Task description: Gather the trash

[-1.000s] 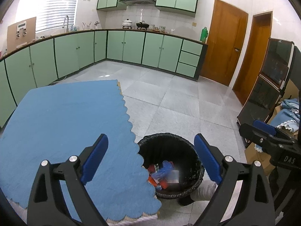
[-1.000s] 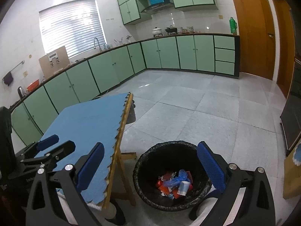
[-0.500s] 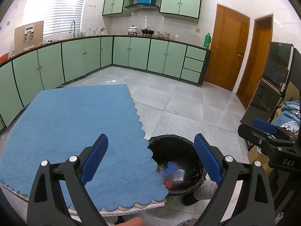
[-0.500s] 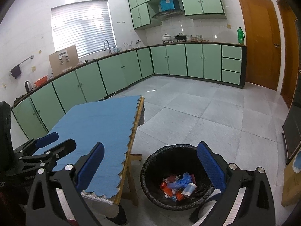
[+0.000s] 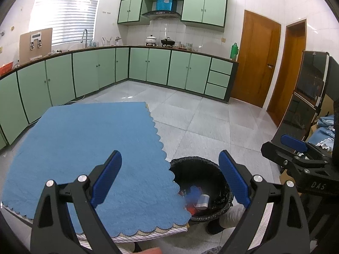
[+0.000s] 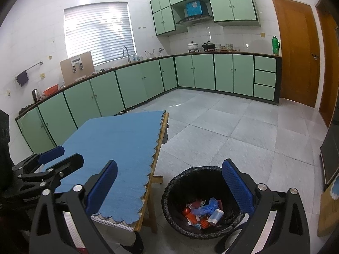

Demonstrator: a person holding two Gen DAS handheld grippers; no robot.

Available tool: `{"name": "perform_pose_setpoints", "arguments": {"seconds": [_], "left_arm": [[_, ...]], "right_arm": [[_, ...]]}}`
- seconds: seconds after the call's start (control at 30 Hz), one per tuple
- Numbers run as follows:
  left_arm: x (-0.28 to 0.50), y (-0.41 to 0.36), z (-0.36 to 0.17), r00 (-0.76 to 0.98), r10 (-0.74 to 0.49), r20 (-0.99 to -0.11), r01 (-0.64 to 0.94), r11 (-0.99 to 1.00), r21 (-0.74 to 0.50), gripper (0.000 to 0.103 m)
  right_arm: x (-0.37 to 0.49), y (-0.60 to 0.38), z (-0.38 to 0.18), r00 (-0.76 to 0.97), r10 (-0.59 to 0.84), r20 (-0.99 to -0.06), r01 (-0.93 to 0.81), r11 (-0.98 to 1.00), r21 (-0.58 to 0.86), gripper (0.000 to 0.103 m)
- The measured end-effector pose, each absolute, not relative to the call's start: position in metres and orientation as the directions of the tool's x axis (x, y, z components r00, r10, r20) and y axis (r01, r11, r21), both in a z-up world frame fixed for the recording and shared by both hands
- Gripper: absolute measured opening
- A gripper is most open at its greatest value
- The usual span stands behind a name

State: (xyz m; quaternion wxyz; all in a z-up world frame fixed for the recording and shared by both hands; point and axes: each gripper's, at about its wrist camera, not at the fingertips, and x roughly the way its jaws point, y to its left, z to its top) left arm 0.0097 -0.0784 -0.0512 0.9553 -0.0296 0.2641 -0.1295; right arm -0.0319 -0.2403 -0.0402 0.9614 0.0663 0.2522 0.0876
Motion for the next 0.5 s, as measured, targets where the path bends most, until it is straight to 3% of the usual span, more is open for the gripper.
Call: {"name": "perform_pose_setpoints", "arguments": {"seconds": [0.5], "left_arm": [[0.0065,-0.0750,-0.0505,0.835,-0.258,-0.487,0.229,0.966,-0.120,0.090]], "right_arm": [[-0.0306,-0.2356,-0.0409,0.858,0.207,-0.470,-0.144,0.975,0.167,0.097]]}}
